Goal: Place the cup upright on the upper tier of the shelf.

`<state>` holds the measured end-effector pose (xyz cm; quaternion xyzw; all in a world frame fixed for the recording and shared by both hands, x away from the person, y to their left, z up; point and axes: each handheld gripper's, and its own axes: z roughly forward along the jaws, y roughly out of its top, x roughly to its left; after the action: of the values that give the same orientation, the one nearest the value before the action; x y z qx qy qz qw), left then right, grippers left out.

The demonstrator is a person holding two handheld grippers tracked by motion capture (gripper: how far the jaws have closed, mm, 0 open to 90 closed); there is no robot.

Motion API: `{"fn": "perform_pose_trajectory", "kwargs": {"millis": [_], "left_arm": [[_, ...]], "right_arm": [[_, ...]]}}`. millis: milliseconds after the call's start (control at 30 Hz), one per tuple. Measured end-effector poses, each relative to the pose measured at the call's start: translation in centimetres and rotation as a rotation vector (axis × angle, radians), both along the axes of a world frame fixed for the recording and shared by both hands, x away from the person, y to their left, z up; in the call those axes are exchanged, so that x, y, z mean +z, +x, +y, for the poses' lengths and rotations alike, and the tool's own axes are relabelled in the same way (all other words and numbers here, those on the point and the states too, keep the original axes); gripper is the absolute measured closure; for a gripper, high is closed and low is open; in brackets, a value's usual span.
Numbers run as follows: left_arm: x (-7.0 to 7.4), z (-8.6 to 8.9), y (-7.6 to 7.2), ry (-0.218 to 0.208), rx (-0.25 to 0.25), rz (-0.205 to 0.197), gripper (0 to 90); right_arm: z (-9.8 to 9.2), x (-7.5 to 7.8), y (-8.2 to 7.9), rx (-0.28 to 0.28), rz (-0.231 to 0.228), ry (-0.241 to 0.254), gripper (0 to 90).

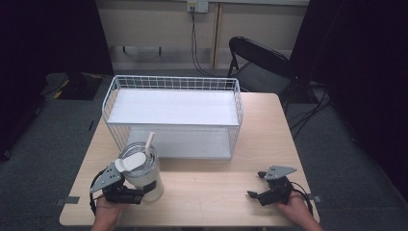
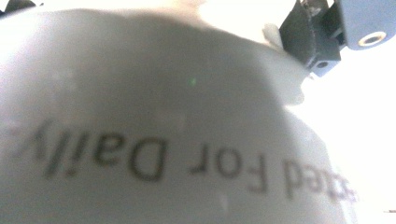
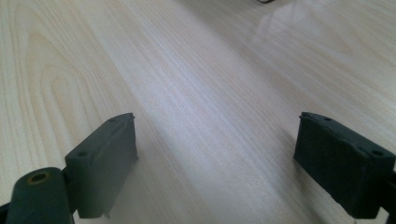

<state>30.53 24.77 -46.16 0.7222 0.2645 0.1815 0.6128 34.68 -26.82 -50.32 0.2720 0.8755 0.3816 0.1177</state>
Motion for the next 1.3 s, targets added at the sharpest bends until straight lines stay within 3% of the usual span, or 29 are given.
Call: {"fn": "perform_pose_trajectory", "kwargs": {"millis": [300, 433, 500, 667, 733, 900, 1000, 1133, 1300], "left_arm": [[1.4, 0.5, 0.3, -0.031, 0.027, -0.011, 8.7], [1.9, 0.6, 0.5, -0.053, 0.046, 0.006, 8.7], [2.1, 0.8, 0.6, -0.039, 0.050, -0.004, 8.7], [3.2, 0.9, 1.2, -0.040, 0.065, 0.017, 8.7], [3.5, 1.0, 1.5, -0.021, 0.063, 0.002, 8.7], [4.3, 0.8, 1.7, -0.035, 0.064, 0.013, 8.8], [5.0, 0.7, 2.0, -0.023, 0.062, -0.005, 8.8], [5.7, 0.6, 2.4, -0.055, 0.063, 0.018, 8.9], [6.6, 0.7, 2.8, -0.051, 0.073, 0.015, 8.9]], "right_arm": [[0.0, 0.0, 0.0, 0.000, 0.000, 0.000, 12.5], [0.0, 0.0, 0.0, 0.000, 0.000, 0.000, 12.5], [0.0, 0.0, 0.0, 0.000, 0.000, 0.000, 12.5], [0.0, 0.0, 0.0, 0.000, 0.000, 0.000, 12.5], [0.0, 0.0, 0.0, 0.000, 0.000, 0.000, 12.5], [0.0, 0.0, 0.0, 0.000, 0.000, 0.000, 12.5], [0.0, 0.0, 0.0, 0.000, 0.000, 0.000, 12.5], [0.0, 0.0, 0.0, 0.000, 0.000, 0.000, 12.5], [0.0, 0.0, 0.0, 0.000, 0.000, 0.000, 12.5]]}}
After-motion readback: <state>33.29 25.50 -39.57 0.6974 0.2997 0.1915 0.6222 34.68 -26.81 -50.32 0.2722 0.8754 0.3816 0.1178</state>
